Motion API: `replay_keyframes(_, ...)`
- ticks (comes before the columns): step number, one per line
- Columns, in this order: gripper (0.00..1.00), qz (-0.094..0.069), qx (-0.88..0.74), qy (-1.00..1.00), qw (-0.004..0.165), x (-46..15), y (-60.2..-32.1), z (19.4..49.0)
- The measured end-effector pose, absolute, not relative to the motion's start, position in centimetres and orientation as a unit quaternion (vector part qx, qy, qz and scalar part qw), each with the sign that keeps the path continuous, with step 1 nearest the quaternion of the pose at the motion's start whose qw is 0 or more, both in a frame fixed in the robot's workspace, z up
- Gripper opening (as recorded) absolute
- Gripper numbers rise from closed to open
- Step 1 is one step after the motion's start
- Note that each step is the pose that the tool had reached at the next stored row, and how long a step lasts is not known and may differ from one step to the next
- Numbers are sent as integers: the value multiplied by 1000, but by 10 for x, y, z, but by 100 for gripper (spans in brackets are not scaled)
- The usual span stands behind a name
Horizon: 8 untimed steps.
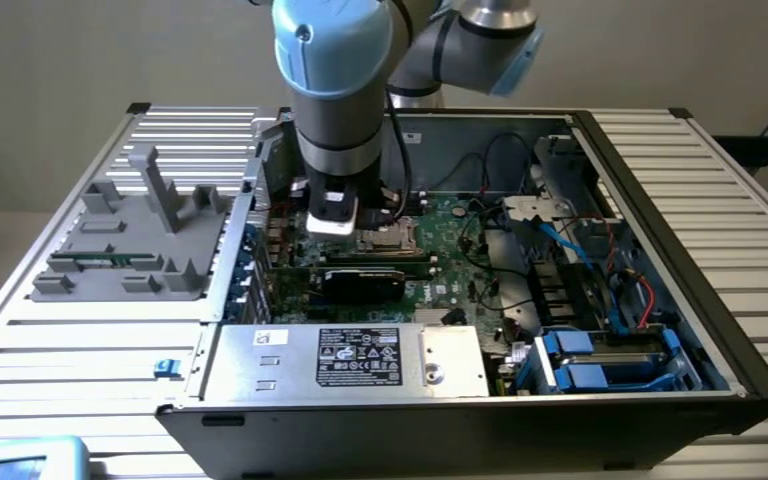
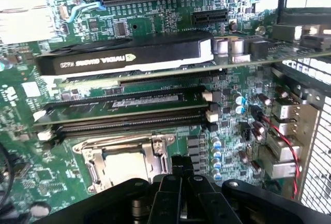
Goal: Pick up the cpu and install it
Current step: 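Install the second cpu locking lever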
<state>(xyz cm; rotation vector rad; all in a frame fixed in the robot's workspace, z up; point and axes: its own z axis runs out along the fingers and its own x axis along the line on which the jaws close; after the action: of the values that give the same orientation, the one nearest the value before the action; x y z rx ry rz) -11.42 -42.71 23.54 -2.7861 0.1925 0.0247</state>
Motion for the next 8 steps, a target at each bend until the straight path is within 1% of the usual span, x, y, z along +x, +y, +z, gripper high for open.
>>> replay_keyframes(8,11,9,-982,68,173,-106,-427,272)
